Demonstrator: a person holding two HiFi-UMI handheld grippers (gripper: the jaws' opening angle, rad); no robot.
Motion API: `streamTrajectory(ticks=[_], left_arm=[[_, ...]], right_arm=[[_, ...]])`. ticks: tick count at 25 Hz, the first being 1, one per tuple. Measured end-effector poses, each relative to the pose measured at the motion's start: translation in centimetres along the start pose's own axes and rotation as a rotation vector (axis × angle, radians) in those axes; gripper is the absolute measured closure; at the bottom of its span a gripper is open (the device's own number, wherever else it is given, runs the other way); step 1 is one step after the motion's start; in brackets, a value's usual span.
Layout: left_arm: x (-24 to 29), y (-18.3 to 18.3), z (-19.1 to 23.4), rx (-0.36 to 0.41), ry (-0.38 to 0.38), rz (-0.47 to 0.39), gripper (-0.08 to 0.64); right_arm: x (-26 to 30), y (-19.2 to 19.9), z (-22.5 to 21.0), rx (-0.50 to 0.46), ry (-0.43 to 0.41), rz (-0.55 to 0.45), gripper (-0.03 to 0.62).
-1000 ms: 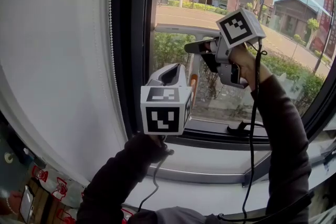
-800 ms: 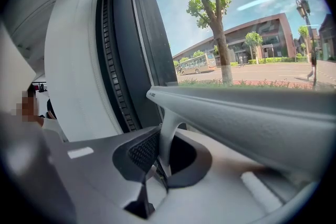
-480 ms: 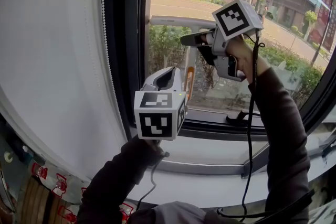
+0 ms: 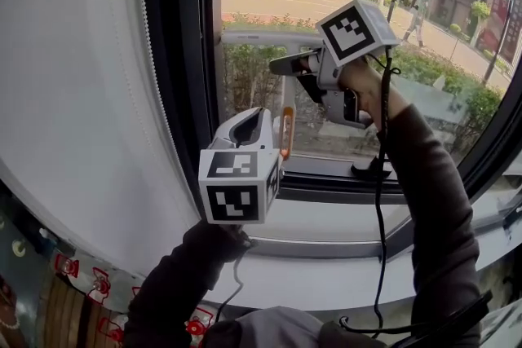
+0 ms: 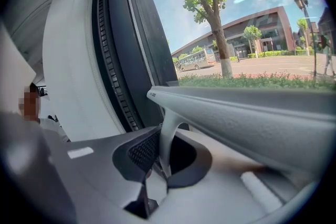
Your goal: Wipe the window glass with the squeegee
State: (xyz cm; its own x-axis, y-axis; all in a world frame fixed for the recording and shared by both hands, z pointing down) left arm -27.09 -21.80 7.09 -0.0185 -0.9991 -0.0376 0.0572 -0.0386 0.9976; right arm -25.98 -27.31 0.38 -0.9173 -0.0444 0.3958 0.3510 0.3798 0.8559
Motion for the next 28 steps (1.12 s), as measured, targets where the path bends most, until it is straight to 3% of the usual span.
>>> streamTrajectory(ticks=[15, 28], left_arm=[[-2.2, 4.6, 0.0, -0.024, 0.002, 0.074, 0.561], [-2.4, 5.5, -0.4, -0.035, -0.010, 0.111, 0.561]], right_arm=[[2.6, 5.3, -1.5, 0.076, -0.045, 0.022, 0.568], [2.8, 6.6, -2.6, 0.117, -0.081, 0.009, 0.568]])
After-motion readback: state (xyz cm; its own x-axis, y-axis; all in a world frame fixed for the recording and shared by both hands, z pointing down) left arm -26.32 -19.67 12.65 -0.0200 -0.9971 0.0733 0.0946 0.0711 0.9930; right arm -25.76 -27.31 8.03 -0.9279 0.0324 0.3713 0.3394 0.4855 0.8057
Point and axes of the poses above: the fingertips, and each gripper's own axes: x forward along the fingers, z to its left, y out of its underside, the point moved 1 cm from there along -x, backward along the fingers, and after that the axes turned 9 degrees about -y, right-handed, at the moved point
